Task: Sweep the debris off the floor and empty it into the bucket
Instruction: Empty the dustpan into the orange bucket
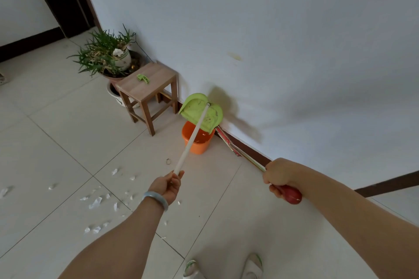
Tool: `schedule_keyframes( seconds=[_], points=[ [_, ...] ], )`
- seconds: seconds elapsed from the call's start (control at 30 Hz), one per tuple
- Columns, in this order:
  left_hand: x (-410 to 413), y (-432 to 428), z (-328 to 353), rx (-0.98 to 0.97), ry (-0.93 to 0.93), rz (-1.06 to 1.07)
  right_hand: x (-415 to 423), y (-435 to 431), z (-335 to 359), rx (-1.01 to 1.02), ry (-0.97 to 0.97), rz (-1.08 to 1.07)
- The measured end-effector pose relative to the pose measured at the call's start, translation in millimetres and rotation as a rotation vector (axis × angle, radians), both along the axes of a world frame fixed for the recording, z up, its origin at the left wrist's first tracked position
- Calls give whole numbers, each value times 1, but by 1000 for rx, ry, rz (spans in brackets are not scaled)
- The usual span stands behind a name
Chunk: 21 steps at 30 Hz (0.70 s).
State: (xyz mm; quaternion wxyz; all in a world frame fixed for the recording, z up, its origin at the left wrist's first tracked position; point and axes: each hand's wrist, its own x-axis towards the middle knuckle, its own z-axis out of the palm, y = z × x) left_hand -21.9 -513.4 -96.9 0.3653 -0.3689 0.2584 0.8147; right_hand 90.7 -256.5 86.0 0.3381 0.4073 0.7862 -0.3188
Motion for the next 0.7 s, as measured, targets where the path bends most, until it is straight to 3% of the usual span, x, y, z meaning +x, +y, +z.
schedule_keyframes(
  seconds=[0.7],
  points=[
    [-19,-25,25,-42,97,-73,22,4,-8,-32,-6,-81]
  ],
)
